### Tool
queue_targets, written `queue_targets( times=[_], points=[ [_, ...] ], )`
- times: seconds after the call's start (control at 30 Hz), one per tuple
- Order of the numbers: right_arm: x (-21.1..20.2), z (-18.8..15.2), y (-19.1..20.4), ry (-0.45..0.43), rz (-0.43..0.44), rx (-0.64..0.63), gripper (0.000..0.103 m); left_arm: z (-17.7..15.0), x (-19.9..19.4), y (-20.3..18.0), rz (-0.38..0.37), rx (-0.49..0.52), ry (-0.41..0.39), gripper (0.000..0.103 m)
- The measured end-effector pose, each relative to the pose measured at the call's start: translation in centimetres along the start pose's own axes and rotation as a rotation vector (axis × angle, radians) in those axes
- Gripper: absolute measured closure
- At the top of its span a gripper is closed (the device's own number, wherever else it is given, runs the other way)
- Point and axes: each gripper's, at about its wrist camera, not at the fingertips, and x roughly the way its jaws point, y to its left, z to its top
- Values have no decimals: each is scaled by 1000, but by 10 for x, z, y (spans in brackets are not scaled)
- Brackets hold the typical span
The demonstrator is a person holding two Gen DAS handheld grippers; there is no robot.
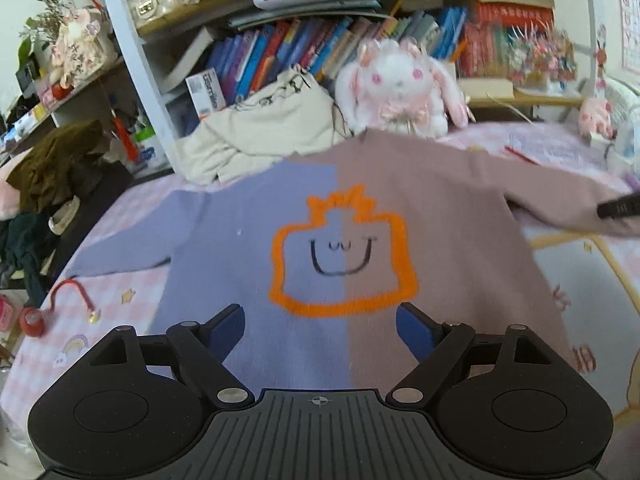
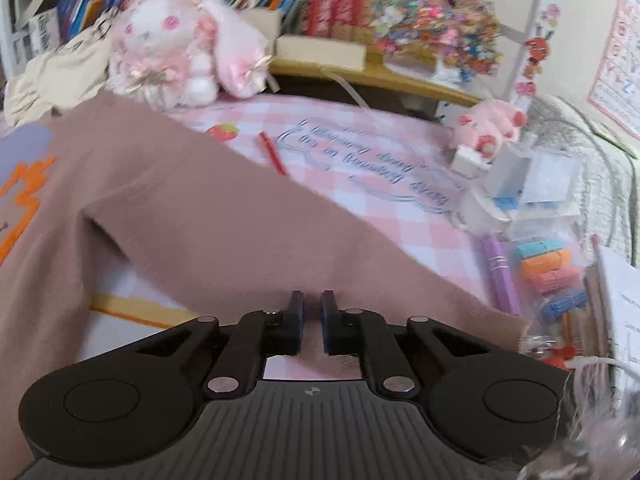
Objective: Fold clothes
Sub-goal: 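Grasp the mauve sleeve again with the right gripper, pull it straight, release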
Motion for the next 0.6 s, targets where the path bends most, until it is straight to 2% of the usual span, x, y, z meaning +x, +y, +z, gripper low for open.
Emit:
queue_targets(
  times=[0.07,0.2,0.27,0.33,0.37,0.4,0.43,0.47,0.5,0.6],
  points=[
    [-5,-2,-6,-15,-12,16,71,5,3,-3,-4,0,-4,17],
    [-7,-6,-21,3,-36,57,59,9,9,-17,-35,58,-4,17],
    [-2,-9,-27,37,-23,88,59,11,13,-25,-59,82,0,17],
    [-2,-12,-31,33,-8,117,59,10,15,-30,-75,92,11,17],
    [-2,-13,-32,31,2,124,61,9,17,-31,-81,90,23,17],
    [-2,-13,-32,29,17,125,71,8,19,-31,-88,89,34,17],
    [-2,-13,-31,28,29,121,74,6,20,-30,-87,85,47,17],
    [-2,-12,-30,27,37,111,88,5,22,-29,-86,81,59,17],
    [-2,-12,-30,26,41,101,95,4,22,-28,-79,75,64,17],
    [-1,-10,-29,24,37,79,97,4,22,-21,-61,49,76,18]
  ],
)
